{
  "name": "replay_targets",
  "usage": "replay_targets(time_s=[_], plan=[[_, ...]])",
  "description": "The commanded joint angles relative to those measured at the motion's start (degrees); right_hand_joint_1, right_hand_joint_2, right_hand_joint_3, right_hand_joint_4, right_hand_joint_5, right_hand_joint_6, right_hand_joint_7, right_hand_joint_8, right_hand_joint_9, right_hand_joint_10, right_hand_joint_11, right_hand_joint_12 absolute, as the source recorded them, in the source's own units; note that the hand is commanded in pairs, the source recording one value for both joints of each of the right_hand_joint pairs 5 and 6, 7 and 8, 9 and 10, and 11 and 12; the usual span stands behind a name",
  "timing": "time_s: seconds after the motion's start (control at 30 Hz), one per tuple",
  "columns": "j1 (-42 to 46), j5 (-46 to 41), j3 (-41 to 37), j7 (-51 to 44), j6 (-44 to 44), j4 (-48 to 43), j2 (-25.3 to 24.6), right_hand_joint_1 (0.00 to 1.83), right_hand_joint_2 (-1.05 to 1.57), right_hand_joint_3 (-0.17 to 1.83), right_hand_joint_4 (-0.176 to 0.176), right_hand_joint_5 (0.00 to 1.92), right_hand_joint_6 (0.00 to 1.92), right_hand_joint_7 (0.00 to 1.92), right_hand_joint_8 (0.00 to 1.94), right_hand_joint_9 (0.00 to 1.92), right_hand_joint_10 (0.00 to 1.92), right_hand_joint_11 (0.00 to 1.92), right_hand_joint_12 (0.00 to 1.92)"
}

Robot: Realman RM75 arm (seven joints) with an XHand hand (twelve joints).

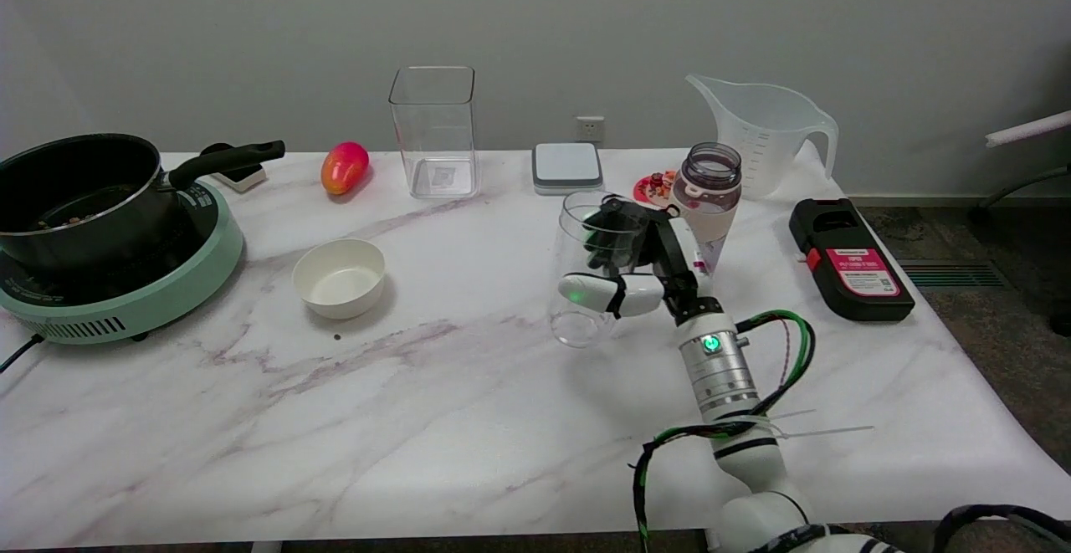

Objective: Place the cup on the table.

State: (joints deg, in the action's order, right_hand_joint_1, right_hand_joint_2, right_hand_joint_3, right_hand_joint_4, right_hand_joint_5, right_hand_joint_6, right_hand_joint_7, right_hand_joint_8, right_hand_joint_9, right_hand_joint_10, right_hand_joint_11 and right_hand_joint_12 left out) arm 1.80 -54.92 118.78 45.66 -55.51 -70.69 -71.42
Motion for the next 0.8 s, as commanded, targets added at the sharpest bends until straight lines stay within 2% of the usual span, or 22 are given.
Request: replay_targets(time_s=[0.03, 0.43, 0.8], plan=[[-6.48, 5.34, 1.33, 13.31, 1.83, 11.65, -6.52, 1.15, 1.57, 0.48, 0.0, 1.45, 1.45, 1.68, 1.68, 1.64, 1.64, 1.45, 1.45], [-9.72, 18.14, 1.31, 12.95, -7.57, 23.92, -8.66, 1.15, 1.57, 0.4, 0.0, 1.48, 1.48, 1.69, 1.69, 1.66, 1.66, 1.49, 1.49], [-12.14, 25.81, 1.03, 6.16, -14.07, 33.02, -9.29, 1.15, 1.57, 0.38, 0.0, 1.47, 1.47, 1.7, 1.7, 1.67, 1.67, 1.5, 1.5]])
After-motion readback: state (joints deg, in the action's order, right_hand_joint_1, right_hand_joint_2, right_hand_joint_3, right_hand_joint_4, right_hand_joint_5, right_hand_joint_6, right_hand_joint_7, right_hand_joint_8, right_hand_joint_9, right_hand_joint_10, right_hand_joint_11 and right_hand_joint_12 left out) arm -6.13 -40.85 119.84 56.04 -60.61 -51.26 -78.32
